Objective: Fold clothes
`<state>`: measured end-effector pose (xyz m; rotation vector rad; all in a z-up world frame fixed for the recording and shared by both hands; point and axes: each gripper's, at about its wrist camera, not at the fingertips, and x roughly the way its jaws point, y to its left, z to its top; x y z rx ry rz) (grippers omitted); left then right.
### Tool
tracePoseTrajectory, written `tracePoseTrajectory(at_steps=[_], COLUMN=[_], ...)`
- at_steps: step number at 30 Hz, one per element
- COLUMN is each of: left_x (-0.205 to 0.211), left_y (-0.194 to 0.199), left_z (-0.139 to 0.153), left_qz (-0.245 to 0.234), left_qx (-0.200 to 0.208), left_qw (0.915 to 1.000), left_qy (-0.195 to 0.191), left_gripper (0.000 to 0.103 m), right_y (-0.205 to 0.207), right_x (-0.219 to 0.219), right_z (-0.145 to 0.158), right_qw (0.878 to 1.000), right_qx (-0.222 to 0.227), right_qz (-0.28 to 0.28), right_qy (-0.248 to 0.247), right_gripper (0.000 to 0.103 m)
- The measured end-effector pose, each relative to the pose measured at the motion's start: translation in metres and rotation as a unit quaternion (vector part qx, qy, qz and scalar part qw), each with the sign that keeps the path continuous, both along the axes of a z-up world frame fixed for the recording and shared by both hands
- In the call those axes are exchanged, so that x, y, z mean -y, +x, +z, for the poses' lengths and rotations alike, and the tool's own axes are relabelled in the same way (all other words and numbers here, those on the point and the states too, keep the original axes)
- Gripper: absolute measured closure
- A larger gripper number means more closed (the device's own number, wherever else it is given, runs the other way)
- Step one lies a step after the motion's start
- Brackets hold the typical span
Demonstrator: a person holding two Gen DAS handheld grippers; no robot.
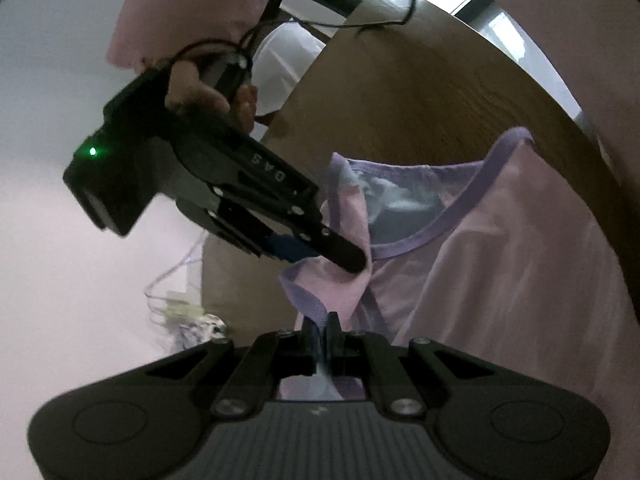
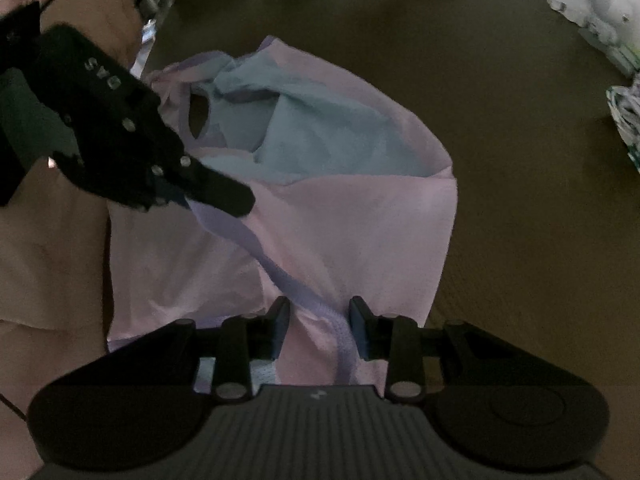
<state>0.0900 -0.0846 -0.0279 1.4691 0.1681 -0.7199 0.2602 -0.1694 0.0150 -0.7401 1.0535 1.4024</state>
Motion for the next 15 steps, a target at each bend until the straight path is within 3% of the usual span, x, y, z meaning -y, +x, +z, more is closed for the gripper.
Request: tracePoseTrajectory(at_steps=[4, 7, 9, 12, 15], left_x=[-0.003, -0.004, -0.003, 0.000, 0.006], left_y=[0.002, 0.006, 0.009, 0.016, 0.024], left_z=[-0.005, -0.005, -0.002, 0.004, 0.010], left_qz=[-0.001, 0.009, 0.013, 0.024, 0.038], left_qx=[0.005, 0.002, -0.002, -0.006, 0.003], left_qw=[0.9999, 1.0000, 0.9999, 0.9994, 0.9983], left_qy=[0.009, 0.001, -0.008, -0.025, -0.044], left_gripper=[0.100, 0.100, 0.100, 0.100, 0.100], right_y=[0.001, 0.001, -0.001, -0.013, -0.029], right_x=[-0.002, 0.002, 0.006, 0.017, 0.032], right_z=[0.006, 0.010, 0.011, 0.019, 0.032], right_qw=[1.000, 1.000, 1.000, 0.998, 0.989], right_qx=[0.005, 0.010, 0.021, 0.063, 0.139], right_qz=[0.008, 0.009, 0.007, -0.004, -0.033], right_qy=[0.006, 0.005, 0.007, 0.020, 0.040], right_gripper=[0.070, 0.090, 0.095, 0.098, 0.098])
